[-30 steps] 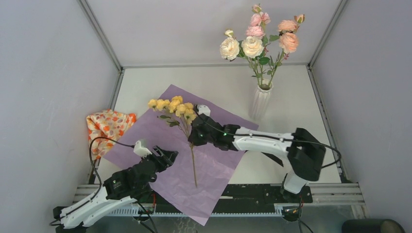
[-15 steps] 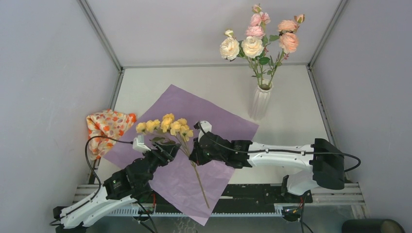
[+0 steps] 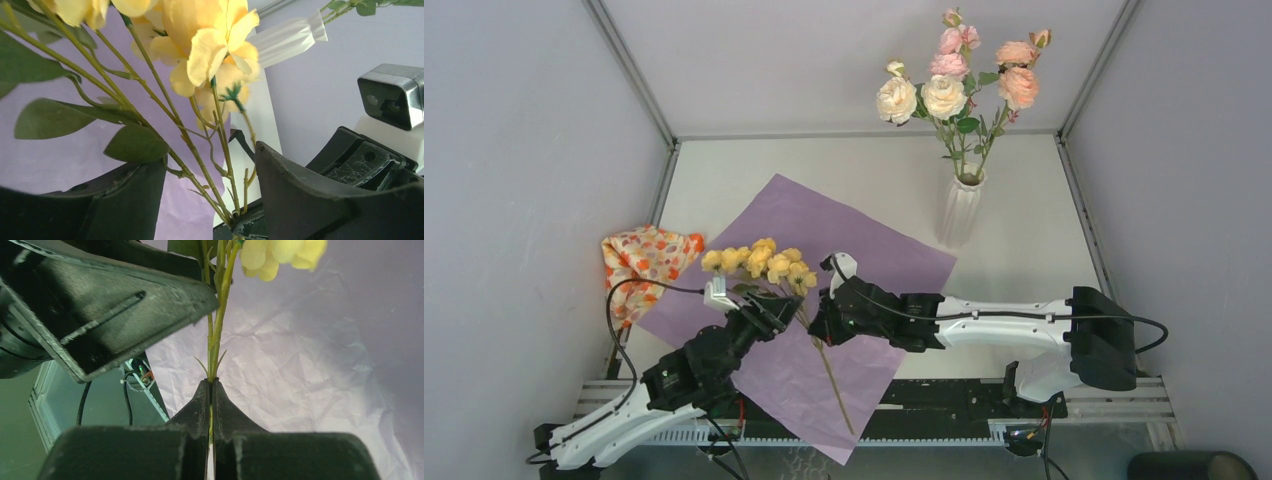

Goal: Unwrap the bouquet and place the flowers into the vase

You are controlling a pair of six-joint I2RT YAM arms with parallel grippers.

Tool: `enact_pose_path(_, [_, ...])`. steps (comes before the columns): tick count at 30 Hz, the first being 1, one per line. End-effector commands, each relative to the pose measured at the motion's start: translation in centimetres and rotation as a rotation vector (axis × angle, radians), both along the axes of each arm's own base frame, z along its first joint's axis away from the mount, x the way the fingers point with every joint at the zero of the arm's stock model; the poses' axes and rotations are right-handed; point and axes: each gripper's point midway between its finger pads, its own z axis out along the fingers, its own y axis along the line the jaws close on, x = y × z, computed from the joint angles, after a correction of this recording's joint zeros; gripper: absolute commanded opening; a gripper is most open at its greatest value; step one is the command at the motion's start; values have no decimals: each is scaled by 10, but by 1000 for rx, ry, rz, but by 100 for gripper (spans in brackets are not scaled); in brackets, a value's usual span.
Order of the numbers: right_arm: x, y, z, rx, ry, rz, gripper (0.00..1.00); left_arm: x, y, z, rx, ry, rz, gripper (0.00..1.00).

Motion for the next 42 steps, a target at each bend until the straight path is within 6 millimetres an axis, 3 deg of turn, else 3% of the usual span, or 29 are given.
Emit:
enact_pose_path(1, [-9, 18, 38, 144, -21, 41, 0, -2, -21, 10, -44, -26, -71, 69])
enact_pose_path(6, [-19, 23, 39, 157, -10, 81, 0, 0, -31, 13, -30, -32, -96, 59])
enact_pose_path(12, [-16, 21, 35, 138, -26, 66, 0, -1, -37, 24, 6, -51, -125, 27])
enact_pose_path(16, [-11, 14, 37, 121, -46, 40, 2, -1, -33, 24, 52, -56, -126, 13])
enact_pose_path(19, [-7, 3, 44, 108, -70, 17, 34, -1, -27, 25, 83, -65, -115, 7])
enact_pose_path(24, [3, -22, 70, 117, -142, -39, 68, -4, -25, 26, 123, -93, -140, 3])
enact_pose_path(27, [12, -33, 85, 136, -175, -61, 78, -9, -35, 28, 141, -118, -203, 3])
enact_pose_path(36, [51, -43, 101, 192, -151, -101, 79, -34, -83, 40, 157, -203, -483, 2])
enact_pose_path(42, [73, -50, 98, 155, -167, -143, 79, -46, -100, 43, 200, -226, -595, 3])
